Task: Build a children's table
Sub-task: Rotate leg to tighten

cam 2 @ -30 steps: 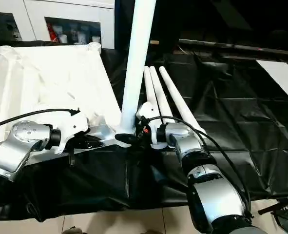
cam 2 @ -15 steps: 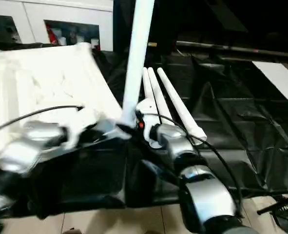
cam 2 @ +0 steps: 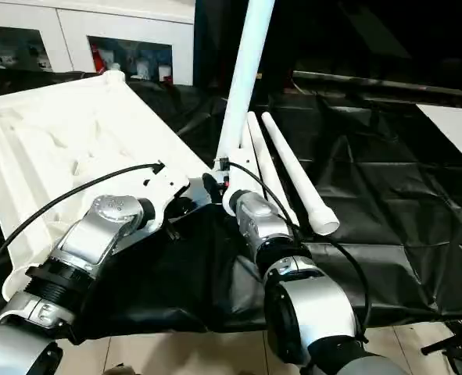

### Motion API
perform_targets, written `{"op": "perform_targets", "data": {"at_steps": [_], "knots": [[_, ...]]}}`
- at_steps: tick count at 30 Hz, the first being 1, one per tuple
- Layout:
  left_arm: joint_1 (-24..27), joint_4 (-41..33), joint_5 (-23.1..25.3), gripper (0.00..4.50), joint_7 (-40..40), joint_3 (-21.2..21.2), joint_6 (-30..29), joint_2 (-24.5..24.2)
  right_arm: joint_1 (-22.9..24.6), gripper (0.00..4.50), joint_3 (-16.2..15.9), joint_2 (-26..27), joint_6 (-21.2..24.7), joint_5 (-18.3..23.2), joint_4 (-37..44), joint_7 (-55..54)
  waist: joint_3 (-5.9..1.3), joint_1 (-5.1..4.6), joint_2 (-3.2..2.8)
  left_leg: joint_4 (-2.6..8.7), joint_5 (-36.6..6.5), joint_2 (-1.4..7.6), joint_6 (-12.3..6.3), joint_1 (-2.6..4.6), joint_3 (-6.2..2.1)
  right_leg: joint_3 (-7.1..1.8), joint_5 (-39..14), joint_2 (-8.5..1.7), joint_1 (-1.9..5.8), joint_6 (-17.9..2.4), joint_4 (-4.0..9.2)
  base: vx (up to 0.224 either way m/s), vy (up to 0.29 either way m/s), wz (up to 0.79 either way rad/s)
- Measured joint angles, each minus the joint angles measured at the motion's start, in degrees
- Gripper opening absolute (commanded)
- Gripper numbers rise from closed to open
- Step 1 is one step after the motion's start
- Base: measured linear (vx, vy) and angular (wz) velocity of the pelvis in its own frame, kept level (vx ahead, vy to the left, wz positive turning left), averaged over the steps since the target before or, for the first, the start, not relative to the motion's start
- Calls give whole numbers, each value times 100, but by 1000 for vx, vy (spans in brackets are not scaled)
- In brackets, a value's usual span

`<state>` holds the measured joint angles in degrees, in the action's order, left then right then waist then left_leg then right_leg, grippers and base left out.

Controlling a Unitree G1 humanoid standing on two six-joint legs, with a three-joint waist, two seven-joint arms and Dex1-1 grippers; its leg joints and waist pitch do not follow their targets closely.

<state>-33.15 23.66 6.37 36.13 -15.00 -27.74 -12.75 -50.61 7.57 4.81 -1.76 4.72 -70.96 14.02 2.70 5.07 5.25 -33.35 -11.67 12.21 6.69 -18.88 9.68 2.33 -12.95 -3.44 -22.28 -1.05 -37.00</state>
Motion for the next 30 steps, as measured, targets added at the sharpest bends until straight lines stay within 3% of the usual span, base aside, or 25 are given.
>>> {"op": "perform_targets", "data": {"at_steps": [7,15,22,30], "knots": [[151,-226,-8,0,207,8,97,-228,3,350,-153,-53,-98,-108,-2,474,1,-66,0,36,5,0,8,-13,-3,5,4,4,-36,-1,-2,0,0,0],[411,-608,-181,0,1078,2,469,-905,161,350,-819,-626,-504,-563,134,2099,2,-83,-1,64,22,4,14,-25,8,3,-9,14,-66,-14,4,0,0,0],[738,-979,-509,0,2012,12,810,-1456,394,350,-1060,-1011,-665,-542,448,3706,5,-62,-1,65,21,6,3,-38,14,3,-9,13,-75,-16,13,0,0,0],[879,-1153,-763,0,2542,25,887,-1820,407,350,-1231,-1151,-777,-507,550,4563,17,-105,19,59,23,9,0,-38,14,5,-9,14,-83,-16,9,0,0,0]]}}
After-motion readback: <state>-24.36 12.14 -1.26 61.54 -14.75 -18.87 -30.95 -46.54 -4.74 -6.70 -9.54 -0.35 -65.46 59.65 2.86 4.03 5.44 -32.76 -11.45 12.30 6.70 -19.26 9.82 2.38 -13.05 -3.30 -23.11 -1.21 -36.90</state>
